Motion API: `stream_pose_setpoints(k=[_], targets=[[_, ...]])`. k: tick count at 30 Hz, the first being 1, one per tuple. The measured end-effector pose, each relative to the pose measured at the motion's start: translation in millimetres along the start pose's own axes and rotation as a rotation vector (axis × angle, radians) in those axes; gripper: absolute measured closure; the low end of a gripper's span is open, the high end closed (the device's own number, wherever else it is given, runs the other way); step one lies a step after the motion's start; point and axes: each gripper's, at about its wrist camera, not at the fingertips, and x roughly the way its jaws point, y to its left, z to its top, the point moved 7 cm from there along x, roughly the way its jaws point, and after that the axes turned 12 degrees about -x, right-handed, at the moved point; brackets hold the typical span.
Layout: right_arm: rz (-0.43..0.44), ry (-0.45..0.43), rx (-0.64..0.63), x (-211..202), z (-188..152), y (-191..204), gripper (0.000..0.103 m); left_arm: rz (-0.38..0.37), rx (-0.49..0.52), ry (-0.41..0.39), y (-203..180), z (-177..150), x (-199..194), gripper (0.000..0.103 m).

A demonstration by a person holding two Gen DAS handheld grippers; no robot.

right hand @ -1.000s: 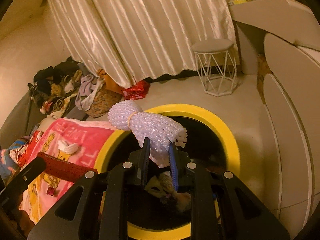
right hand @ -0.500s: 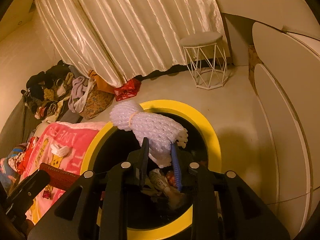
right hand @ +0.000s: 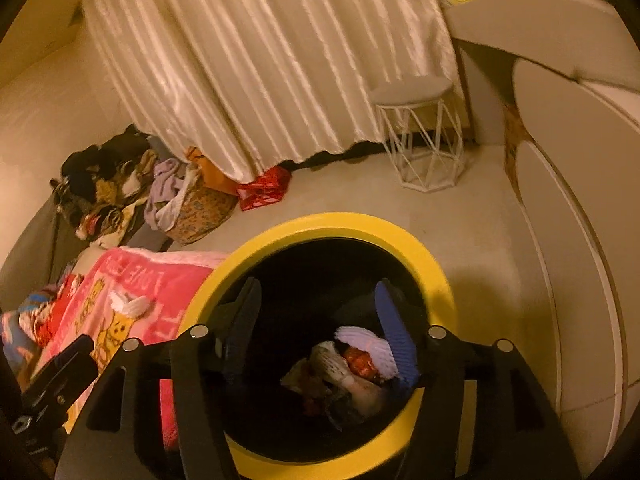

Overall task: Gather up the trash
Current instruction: 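Move both grippers back over the blanket toward the small clear wrapper and second mesh sleeve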

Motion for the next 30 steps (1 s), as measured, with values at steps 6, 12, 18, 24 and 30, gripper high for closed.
stream_pose_setpoints(k=[6, 12, 18, 24, 30], targets=[[0.068, -0.022, -0.073, 1, 6, 37, 0.043, 0.053, -0.030, -0.023, 27, 6, -15, 0.012], [0.143, -0.014, -0.136, 8, 10, 76, 0.040, 0.109, -0.074, -0.055, 55, 12, -32, 0.012], [0.229, 0.019, -0.207, 24, 13, 120, 0.037, 0.199, -0.153, -0.077, 104, 14, -53, 0.012], [0.297, 0.049, -0.295, 47, 21, 174, 0.035, 0.286, -0.261, -0.045, 162, 0, -64, 0.012], [0.336, 0.076, -0.374, 77, 24, 229, 0.032, 0.299, -0.378, 0.012, 207, -27, -72, 0.012]])
